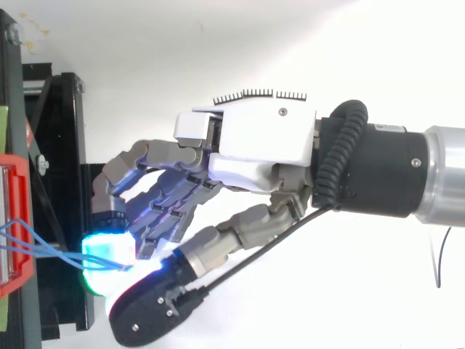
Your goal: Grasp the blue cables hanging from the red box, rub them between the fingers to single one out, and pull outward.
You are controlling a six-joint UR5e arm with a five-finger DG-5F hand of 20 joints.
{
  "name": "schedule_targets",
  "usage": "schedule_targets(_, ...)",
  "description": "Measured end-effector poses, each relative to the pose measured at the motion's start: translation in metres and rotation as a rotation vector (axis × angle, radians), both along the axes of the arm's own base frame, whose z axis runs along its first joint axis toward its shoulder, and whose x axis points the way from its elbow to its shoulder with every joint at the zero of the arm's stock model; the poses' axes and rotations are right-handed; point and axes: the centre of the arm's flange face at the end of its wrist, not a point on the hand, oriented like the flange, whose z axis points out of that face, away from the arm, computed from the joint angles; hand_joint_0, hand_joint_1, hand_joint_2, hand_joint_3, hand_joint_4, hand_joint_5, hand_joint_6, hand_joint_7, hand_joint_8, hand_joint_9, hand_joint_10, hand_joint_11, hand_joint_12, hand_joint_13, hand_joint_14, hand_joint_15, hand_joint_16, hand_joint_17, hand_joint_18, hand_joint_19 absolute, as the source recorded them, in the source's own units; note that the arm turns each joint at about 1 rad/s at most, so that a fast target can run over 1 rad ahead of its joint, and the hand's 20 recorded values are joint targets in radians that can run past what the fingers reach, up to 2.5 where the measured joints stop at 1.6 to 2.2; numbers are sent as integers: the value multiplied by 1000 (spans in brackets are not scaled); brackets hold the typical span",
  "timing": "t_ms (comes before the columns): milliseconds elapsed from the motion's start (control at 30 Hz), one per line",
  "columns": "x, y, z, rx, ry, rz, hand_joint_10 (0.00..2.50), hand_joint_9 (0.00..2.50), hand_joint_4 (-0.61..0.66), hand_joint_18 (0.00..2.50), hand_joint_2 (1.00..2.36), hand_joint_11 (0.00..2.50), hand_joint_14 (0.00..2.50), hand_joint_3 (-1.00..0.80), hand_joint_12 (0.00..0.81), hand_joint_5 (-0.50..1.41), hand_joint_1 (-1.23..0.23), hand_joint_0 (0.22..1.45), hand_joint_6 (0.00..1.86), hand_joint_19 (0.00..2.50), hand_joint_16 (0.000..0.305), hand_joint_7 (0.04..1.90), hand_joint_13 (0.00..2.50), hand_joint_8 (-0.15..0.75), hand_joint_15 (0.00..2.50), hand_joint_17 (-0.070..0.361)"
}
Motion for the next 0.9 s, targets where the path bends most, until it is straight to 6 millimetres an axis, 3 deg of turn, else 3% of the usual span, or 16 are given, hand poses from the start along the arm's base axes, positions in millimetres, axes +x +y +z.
schedule_targets(367, 0, -2, 0, 0, 0, -1, 11, 781, 62, 731, 1014, 385, 21, -277, 368, -173, -766, 625, 901, 589, 44, 1063, 809, 266, 543, 100)
schedule_targets(500, 0, -2, 0, 0, 0, -1, 11, 707, 29, 734, 1009, 365, 20, -381, 358, -191, -890, 706, 913, 534, 44, 1047, 781, 255, 527, 100)
schedule_targets(567, 0, -2, 0, 0, 0, -1, 10, 694, 33, 737, 1000, 356, 19, -500, 354, -191, -899, 743, 913, 510, 44, 997, 772, 250, 512, 100)
schedule_targets(633, 0, -2, 0, 0, 0, -1, 10, 687, 42, 738, 1000, 359, 20, -500, 354, -191, -901, 749, 910, 489, 44, 973, 766, 246, 509, 100)
schedule_targets(767, 0, -2, 0, 1, -1, -1, 10, 686, 65, 737, 1000, 356, 19, -500, 354, -185, -892, 694, 905, 497, 44, 972, 764, 244, 511, 100)
schedule_targets(900, 0, -2, 0, 2, -1, -1, 10, 703, 94, 757, 1000, 356, 18, -500, 370, -176, -891, 522, 904, 506, 47, 966, 775, 258, 512, 106)
